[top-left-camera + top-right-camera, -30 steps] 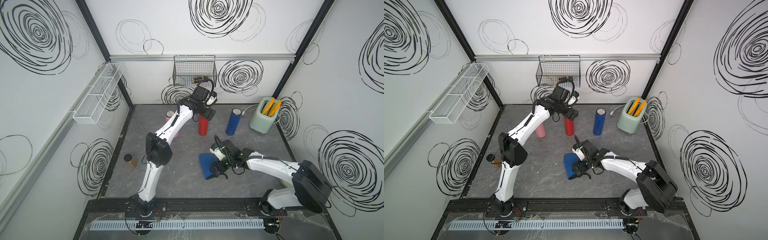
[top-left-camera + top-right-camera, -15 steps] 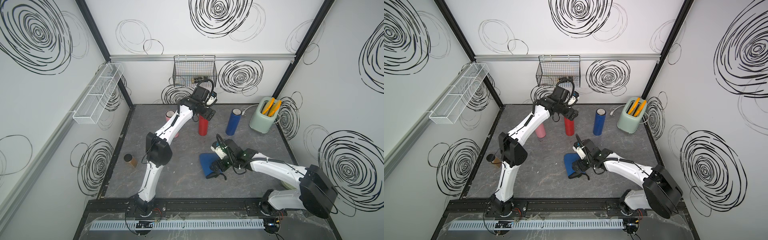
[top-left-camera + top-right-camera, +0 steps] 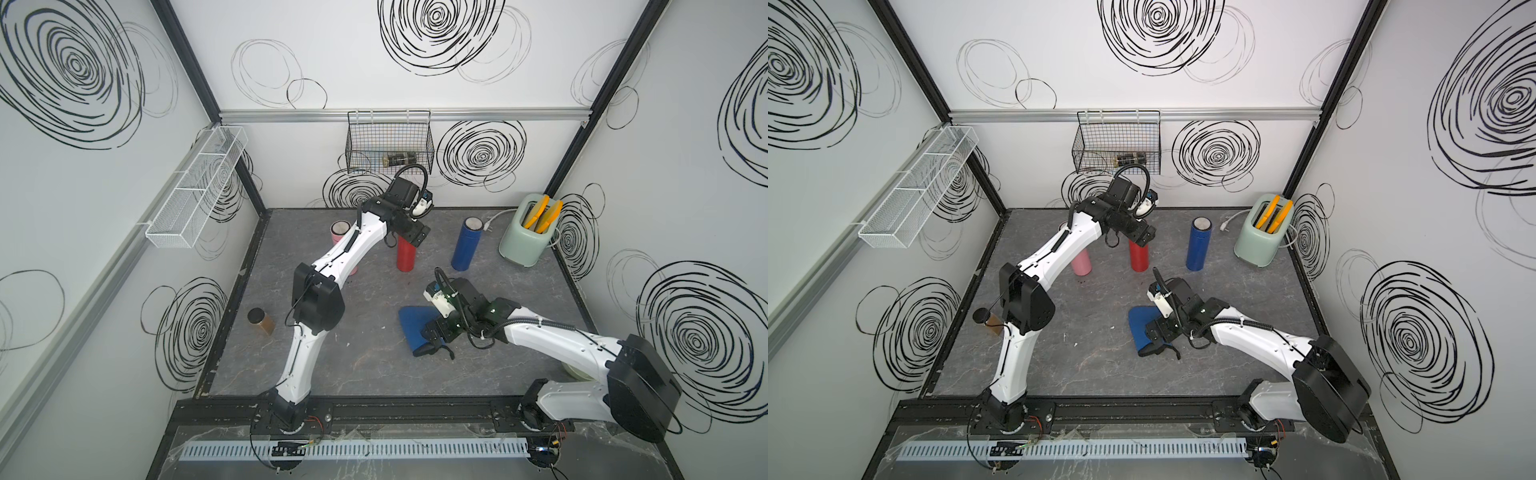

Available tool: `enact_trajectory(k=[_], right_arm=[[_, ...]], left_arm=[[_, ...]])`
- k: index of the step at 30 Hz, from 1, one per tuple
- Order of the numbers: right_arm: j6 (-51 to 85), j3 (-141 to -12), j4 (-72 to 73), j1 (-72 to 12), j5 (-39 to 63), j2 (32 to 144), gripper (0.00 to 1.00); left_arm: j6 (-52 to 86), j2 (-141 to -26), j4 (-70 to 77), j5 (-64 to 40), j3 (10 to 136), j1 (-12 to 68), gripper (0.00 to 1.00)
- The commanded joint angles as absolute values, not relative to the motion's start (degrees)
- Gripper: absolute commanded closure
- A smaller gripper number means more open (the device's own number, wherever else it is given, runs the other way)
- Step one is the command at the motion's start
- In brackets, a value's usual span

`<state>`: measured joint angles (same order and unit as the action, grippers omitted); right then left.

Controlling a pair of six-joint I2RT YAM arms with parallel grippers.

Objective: Wipe the surface of the thermos
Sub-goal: Pick up the thermos from the center of the board.

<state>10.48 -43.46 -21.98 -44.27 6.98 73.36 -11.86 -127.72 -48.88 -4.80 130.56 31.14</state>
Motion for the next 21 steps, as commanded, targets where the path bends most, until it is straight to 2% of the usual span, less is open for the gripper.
enact_trajectory(k=[1, 7, 12, 21], right_arm=[[11.2, -45.0, -23.3, -44.5, 5.8, 70.6, 0.02], [11.1, -46.1, -24.5, -44.5, 5.1, 67.1, 0.02], [10.5, -45.8, -24.2, -44.6, 4.6, 64.3, 0.02], [10.6, -44.6, -23.5, -44.6, 4.3, 63.3, 0.02]], left_arm=[[-13.4, -127.7, -49.9, -4.9, 130.3, 31.3, 0.09], [-13.6, -128.5, -50.3, -4.9, 130.3, 31.4, 0.14], [-13.6, -128.5, -50.2, -5.4, 129.8, 31.4, 0.22], [-13.7, -129.0, -50.3, -5.8, 129.4, 31.4, 0.3]])
